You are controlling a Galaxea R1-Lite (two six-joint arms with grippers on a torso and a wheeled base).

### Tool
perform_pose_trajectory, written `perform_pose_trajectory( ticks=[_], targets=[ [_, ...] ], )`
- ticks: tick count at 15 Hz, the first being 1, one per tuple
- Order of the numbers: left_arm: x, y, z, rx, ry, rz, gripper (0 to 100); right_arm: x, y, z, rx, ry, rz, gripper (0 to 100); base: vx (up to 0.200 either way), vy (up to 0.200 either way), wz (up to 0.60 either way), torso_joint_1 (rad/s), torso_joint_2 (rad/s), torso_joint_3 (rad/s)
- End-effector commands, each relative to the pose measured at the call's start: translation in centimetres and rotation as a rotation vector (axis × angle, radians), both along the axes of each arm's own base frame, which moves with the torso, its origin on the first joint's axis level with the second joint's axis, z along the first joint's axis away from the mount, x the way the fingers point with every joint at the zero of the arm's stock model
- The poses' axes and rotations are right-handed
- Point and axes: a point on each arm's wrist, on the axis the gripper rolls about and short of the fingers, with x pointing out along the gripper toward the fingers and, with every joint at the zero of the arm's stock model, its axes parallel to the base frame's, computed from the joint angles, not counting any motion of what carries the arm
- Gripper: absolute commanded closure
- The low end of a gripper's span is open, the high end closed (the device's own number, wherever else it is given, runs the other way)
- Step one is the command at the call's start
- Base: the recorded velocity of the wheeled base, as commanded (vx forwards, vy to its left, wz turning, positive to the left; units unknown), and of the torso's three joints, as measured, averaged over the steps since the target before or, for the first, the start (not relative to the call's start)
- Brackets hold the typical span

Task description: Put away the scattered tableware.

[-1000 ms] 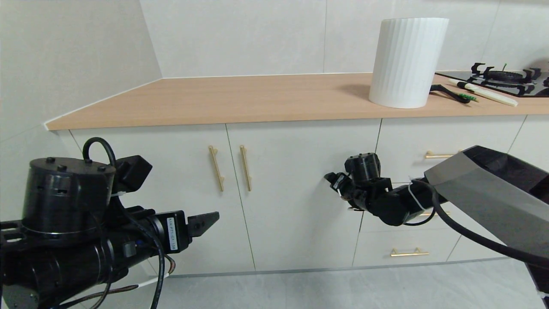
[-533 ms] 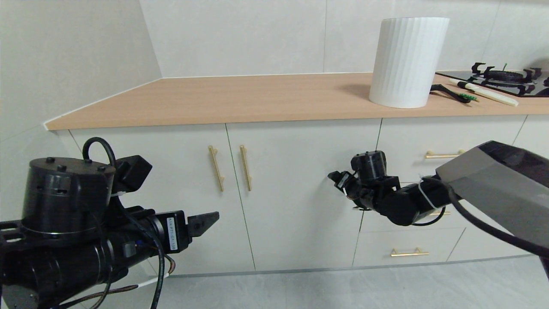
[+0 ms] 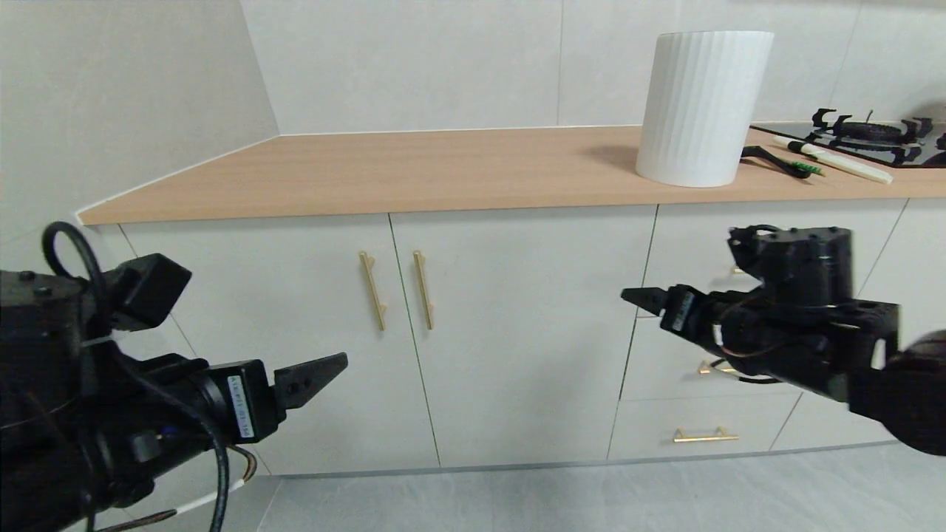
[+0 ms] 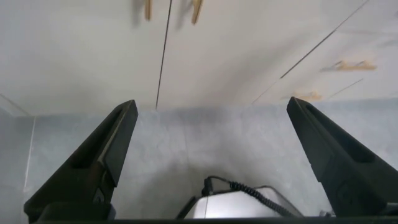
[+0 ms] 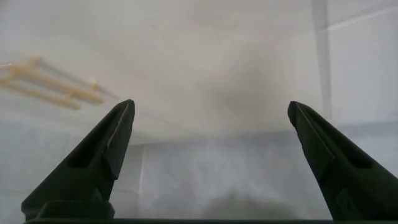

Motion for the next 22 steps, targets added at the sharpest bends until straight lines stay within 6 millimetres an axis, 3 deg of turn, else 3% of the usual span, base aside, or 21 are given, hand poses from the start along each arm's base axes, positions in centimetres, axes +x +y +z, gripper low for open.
perform_pose_trajectory(
  ticks=[1, 4, 6, 10, 13, 16, 19, 20, 21, 22],
  targets=[
    [-4.1, 2.5, 0.8, -0.049, -0.113, 0.012, 0, -11.4, -5.9, 2.2, -0.038, -0.189, -0.021, 0, 0.0, 0.0, 0.0, 0.0, 0.0, 0.0],
    [-9.6, 6.1, -0.4, -0.067, -0.226, 0.097, 0, -19.7, -10.5, 1.6, -0.147, -0.424, -0.066, 0, 0.0, 0.0, 0.0, 0.0, 0.0, 0.0],
    [-13.6, 7.9, -1.6, -0.025, -0.253, 0.117, 0, -23.9, -12.3, 1.0, -0.218, -0.501, -0.108, 0, 0.0, 0.0, 0.0, 0.0, 0.0, 0.0],
    [-18.7, 9.4, -4.0, 0.015, -0.33, 0.219, 0, -29.0, -13.5, -2.4, -0.325, -0.497, -0.249, 0, 0.0, 0.0, 0.0, 0.0, 0.0, 0.0],
    [-20.1, 9.5, -5.5, 0.06, -0.37, 0.272, 0, -30.7, -13.0, -3.6, -0.388, -0.537, -0.351, 0, 0.0, 0.0, 0.0, 0.0, 0.0, 0.0],
    [-20.0, 9.4, -6.3, 0.067, -0.366, 0.306, 0, -30.6, -13.0, -3.9, -0.441, -0.546, -0.354, 0, 0.0, 0.0, 0.0, 0.0, 0.0, 0.0],
    [-19.7, 9.2, -7.1, 0.12, -0.364, 0.454, 0, -30.4, -12.7, -6.1, -0.453, -0.562, -0.127, 0, 0.0, 0.0, 0.0, 0.0, 0.0, 0.0],
    [-19.7, 8.9, -7.7, 0.133, -0.403, 0.494, 0, -30.3, -12.7, -6.5, -0.45, -0.551, -0.121, 0, 0.0, 0.0, 0.0, 0.0, 0.0, 0.0],
    [-20.1, 8.8, -8.6, 0.172, -0.445, 0.496, 0, -30.0, -12.7, -7.1, -0.456, -0.53, -0.117, 0, 0.0, 0.0, 0.0, 0.0, 0.0, 0.0],
    [-18.9, 8.8, -10.5, 0.299, -0.428, 0.509, 0, -29.5, -12.8, -8.6, -0.493, -0.483, -0.133, 0, 0.0, 0.0, 0.0, 0.0, 0.0, 0.0]
  ],
)
